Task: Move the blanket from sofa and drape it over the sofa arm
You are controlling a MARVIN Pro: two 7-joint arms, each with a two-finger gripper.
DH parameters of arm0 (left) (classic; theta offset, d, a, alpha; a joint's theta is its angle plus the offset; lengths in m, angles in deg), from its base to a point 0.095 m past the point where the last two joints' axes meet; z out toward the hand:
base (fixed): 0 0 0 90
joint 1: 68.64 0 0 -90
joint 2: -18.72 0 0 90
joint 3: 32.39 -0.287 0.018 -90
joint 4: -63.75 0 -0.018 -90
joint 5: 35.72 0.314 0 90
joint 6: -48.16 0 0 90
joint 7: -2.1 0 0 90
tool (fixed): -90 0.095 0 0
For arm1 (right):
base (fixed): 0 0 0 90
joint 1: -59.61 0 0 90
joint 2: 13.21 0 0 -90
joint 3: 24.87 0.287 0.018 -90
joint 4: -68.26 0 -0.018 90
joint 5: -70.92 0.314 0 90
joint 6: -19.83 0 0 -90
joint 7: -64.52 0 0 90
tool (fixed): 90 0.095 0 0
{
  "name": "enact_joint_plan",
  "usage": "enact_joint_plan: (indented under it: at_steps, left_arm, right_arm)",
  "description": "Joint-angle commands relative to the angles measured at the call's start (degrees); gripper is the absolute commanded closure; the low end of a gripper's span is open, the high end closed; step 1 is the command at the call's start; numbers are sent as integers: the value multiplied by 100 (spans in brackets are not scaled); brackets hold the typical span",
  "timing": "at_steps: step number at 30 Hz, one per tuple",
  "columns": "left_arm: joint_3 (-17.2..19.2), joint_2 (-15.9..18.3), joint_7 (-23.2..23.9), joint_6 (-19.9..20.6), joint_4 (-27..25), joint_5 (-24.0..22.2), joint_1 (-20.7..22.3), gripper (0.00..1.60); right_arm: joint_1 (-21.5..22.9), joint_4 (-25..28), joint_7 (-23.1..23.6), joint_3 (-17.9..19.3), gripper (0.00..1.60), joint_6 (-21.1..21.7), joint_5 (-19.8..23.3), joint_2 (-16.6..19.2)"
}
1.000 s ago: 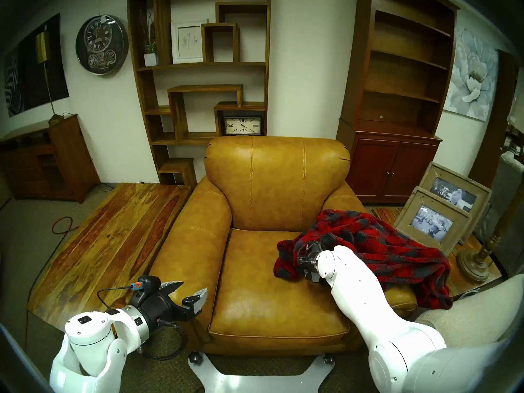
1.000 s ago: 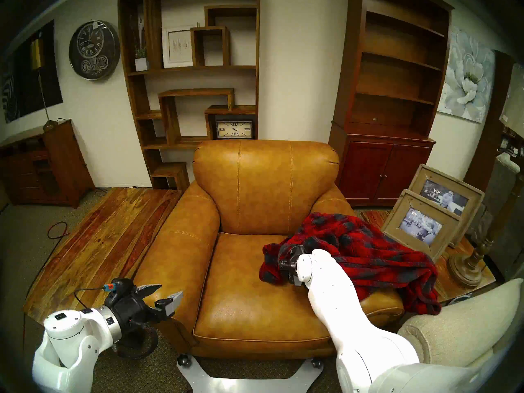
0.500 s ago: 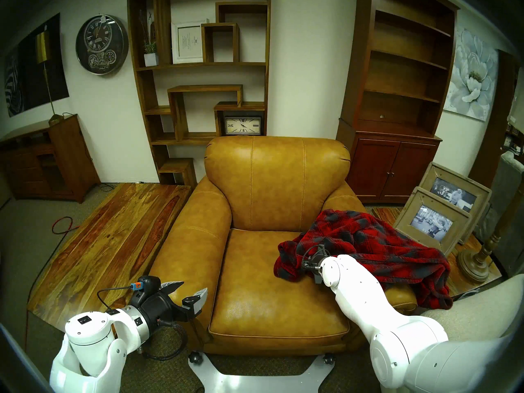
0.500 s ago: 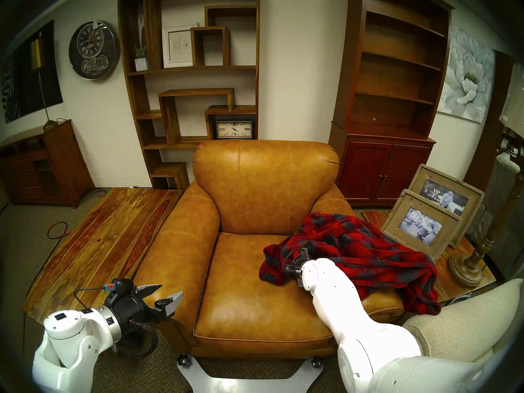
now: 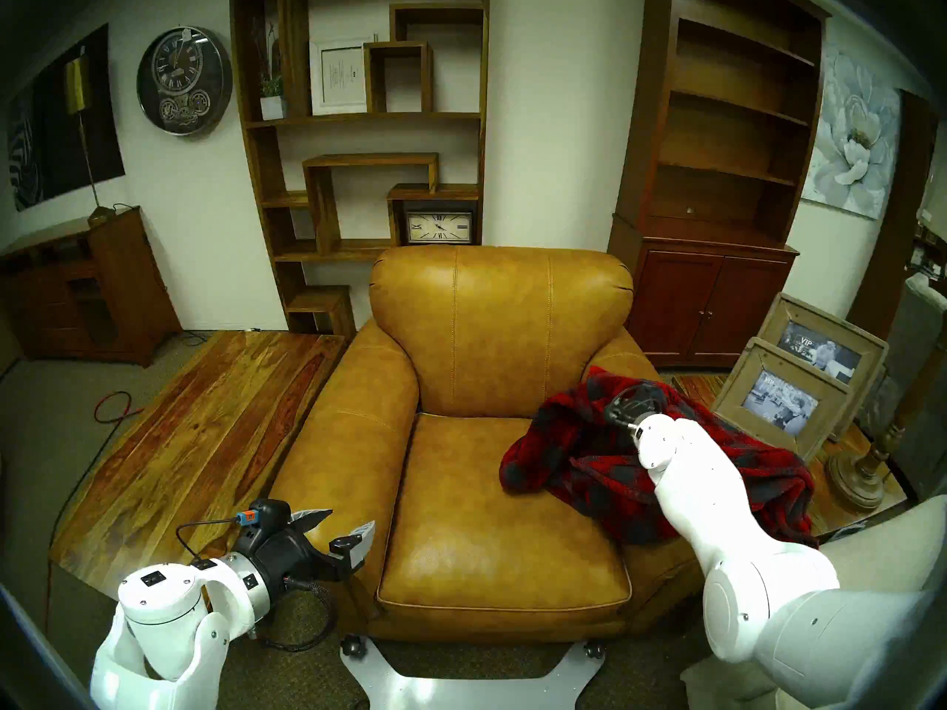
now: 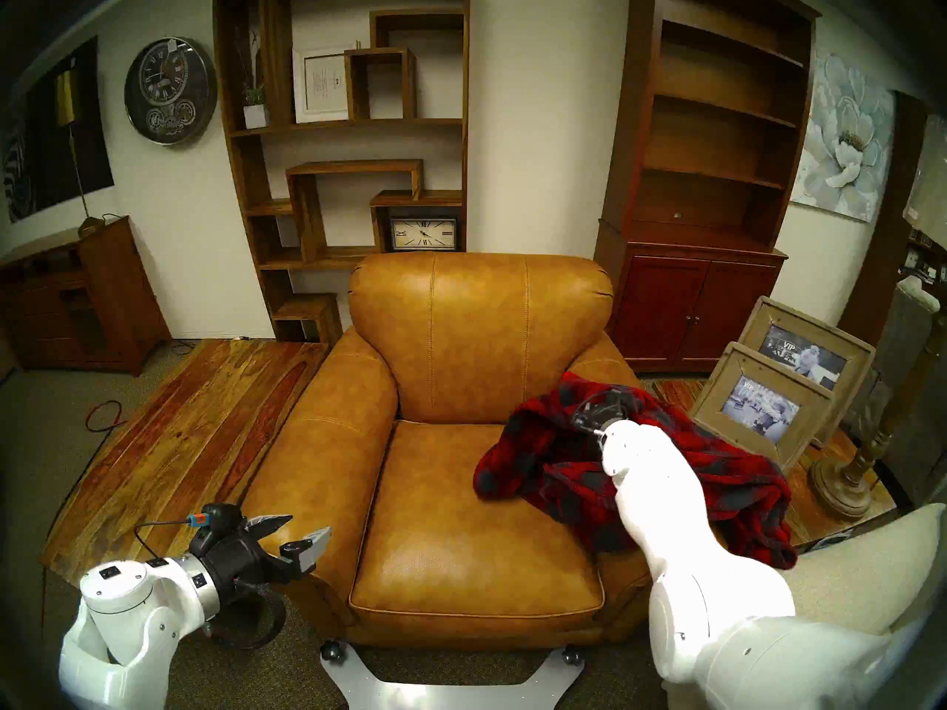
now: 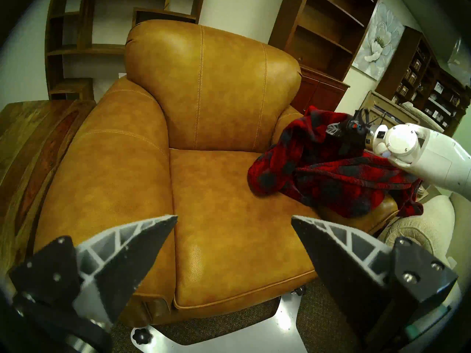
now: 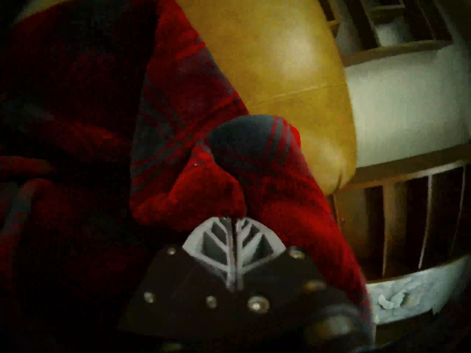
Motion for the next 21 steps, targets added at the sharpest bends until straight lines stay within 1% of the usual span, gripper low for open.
enact_joint_plan:
  at_steps: [1,2,5,6,7,9,10,11,12,13,16,18,19,20,21]
  left_arm:
    - [-1,-1,10,-6,-90,-9,11,0]
    - [0,-2,11,-6,-90,-8,11,0]
    - [0,-4,14,-6,-90,-5,12,0]
    - [1,-5,15,-6,-91,-5,11,0]
    - [1,-5,15,-6,-93,-4,11,0]
    - [2,-7,17,-5,-97,-2,10,0]
    - [3,-9,18,-4,-99,-1,9,0]
    - [3,-10,19,-4,-99,0,9,0]
    - [4,-10,20,-4,-101,0,8,0]
    - [4,-12,21,-3,-104,1,7,0]
    - [6,-15,23,-1,-111,4,4,0]
    - [8,-17,24,0,-114,5,2,0]
    - [9,-18,25,1,-119,5,0,0]
    - [10,-20,25,3,-124,6,-2,0]
    - [11,-22,25,5,-129,7,-5,0]
  right_arm:
    - [572,594,18,537,160,-153,249,617]
    - [570,645,82,578,160,-183,312,728]
    - [549,795,253,799,160,-163,344,878]
    - [527,850,332,827,160,-189,361,993]
    - [531,921,345,984,160,-188,340,943]
    - [514,995,530,1053,160,-208,391,1195]
    - [512,1060,617,1195,160,-215,374,1172]
    - [515,1076,685,1280,160,-207,374,1221]
    - [494,1097,793,1300,160,-229,393,1343]
    - [485,1148,882,1435,160,-246,387,1352]
    - [441,1232,1162,1619,160,-316,389,1524]
    - [443,1230,1321,1729,160,-327,433,1633]
    - [431,1266,1389,1845,160,-363,384,1643]
    - [424,1214,1542,1826,160,-408,476,1797]
    - [424,1193,1655,1935,160,-414,453,1795]
